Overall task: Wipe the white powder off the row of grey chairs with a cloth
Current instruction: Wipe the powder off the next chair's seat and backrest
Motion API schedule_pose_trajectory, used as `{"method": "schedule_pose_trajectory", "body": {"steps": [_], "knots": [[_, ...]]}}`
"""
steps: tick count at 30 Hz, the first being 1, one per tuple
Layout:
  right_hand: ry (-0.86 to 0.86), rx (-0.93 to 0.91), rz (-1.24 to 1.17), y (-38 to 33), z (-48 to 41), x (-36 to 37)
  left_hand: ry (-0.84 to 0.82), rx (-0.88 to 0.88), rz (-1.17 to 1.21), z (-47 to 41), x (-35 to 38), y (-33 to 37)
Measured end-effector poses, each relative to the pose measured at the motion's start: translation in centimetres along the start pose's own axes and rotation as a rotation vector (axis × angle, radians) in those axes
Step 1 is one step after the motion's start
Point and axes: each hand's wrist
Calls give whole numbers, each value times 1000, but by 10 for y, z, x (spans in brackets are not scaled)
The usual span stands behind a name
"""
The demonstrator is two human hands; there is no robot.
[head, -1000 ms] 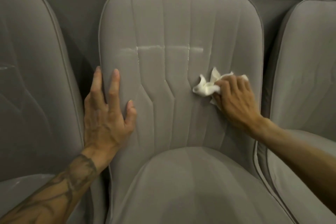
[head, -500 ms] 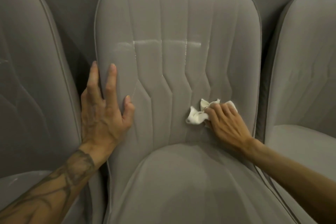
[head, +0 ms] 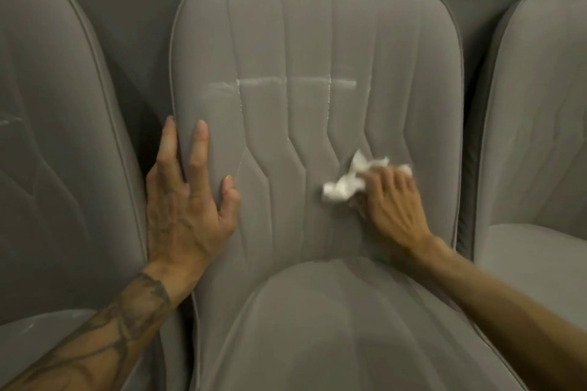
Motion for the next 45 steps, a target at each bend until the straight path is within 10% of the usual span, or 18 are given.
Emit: {"method": "schedule_pose_trajectory", "body": {"steps": [6, 13, 45], "knots": [[425, 499, -213, 13, -147, -84, 10, 5, 12, -1, 2, -1], [307, 256, -171, -5, -109, -53, 4, -2, 27, 0, 2, 0], [468, 452, -170, -1, -181, -92, 25, 15, 12, -1, 3, -4]]}}
Point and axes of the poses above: each hand's wrist, its own z-axis away from the middle knuckle, its own x-axis out of the palm, y = z × x, and after that the axes turned 15 degrees about -y, right-handed
